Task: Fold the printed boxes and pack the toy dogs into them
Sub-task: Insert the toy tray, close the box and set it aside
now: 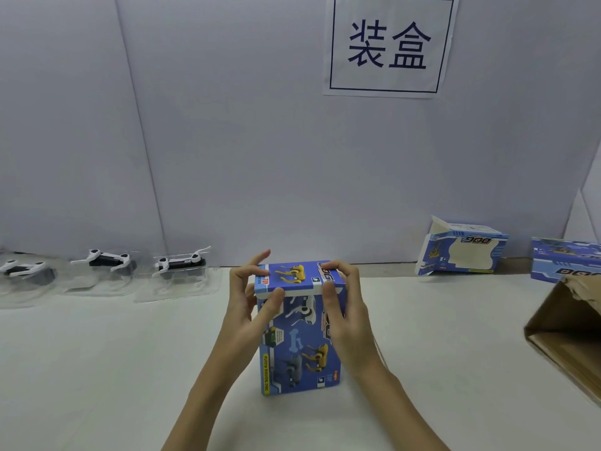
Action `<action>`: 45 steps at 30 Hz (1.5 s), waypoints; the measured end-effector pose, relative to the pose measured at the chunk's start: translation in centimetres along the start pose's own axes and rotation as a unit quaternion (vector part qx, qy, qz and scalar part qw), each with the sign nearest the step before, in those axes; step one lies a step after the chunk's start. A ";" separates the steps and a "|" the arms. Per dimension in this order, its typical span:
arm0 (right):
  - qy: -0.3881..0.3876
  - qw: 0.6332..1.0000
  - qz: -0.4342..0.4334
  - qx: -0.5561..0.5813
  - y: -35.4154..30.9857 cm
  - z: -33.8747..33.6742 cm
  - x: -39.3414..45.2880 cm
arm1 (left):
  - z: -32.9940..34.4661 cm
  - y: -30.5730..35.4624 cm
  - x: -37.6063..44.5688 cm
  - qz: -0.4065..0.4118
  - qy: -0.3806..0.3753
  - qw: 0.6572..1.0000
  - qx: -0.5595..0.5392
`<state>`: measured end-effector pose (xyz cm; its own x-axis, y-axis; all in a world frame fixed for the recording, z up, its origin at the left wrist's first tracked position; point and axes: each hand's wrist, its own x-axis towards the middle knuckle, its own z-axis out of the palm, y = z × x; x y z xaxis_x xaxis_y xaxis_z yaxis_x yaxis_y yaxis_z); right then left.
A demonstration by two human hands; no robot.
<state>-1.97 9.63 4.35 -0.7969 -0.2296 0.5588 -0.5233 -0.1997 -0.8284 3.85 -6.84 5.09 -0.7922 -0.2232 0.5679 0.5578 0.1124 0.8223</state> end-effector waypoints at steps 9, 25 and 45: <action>0.021 1.000 0.019 0.000 0.2 0.2 -0.1 | 0.7 -0.9 -0.7 -0.025 0.059 0.997 0.035; 0.019 1.000 -0.004 -0.020 0.6 0.3 0.0 | 0.8 -0.8 -0.5 0.041 0.031 0.998 0.045; 0.062 0.995 0.001 -0.074 1.7 -0.6 0.3 | -0.5 -1.2 0.1 0.208 0.085 0.917 0.331</action>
<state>-3.29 9.80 3.06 -0.8246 -0.1088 0.5552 -0.5527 -0.0548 -0.8316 3.25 -7.50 4.12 -0.4629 -0.1693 0.8701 0.4865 0.7720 0.4091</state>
